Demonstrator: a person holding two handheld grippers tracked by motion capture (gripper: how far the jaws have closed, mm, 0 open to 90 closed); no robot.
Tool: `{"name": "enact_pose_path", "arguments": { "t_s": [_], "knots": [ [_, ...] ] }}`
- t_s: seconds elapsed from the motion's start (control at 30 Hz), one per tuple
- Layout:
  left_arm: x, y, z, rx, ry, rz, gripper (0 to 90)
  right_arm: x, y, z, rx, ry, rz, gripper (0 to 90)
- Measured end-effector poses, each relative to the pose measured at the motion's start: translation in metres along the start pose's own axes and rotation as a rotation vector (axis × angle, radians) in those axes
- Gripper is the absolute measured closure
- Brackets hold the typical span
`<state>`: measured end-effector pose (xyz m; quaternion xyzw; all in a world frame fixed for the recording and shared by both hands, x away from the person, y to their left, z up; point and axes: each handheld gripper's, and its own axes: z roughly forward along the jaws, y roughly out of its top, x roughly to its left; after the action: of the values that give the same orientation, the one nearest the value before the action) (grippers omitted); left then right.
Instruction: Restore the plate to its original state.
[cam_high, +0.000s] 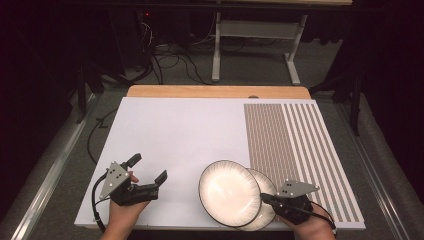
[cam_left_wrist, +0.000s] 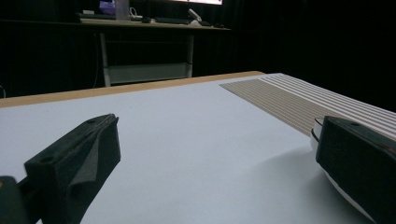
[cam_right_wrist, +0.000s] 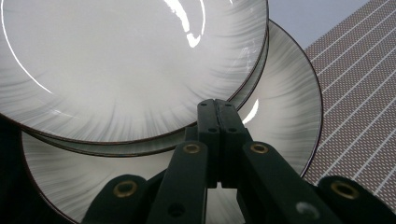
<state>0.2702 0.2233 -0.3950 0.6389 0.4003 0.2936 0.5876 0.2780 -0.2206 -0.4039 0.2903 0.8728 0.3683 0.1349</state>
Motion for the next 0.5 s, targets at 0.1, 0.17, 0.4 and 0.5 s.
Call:
{"name": "enact_pose_path", "arguments": {
  "t_s": [0.1, 0.17, 0.4, 0.5],
  "knots": [
    [-0.0005, 0.0, -0.0003, 0.002, 0.003, 0.012, 0.5, -0.0002, -0.0002, 0.0001, -0.002, 0.002, 0.001, 90.0],
    [-0.0008, 0.0, -0.0004, -0.002, 0.001, 0.007, 0.5, -0.0001, -0.0001, 0.0, -0.001, 0.0, -0.001, 90.0],
    [-0.0002, -0.0001, -0.0007, -0.005, 0.0, 0.007, 0.5, 0.0002, 0.0, 0.0002, -0.009, 0.001, -0.006, 90.0],
    [-0.0007, -0.0003, -0.0004, -0.005, -0.003, 0.008, 0.6, 0.0, 0.0001, -0.0002, -0.004, 0.001, -0.009, 90.0]
  ]
}}
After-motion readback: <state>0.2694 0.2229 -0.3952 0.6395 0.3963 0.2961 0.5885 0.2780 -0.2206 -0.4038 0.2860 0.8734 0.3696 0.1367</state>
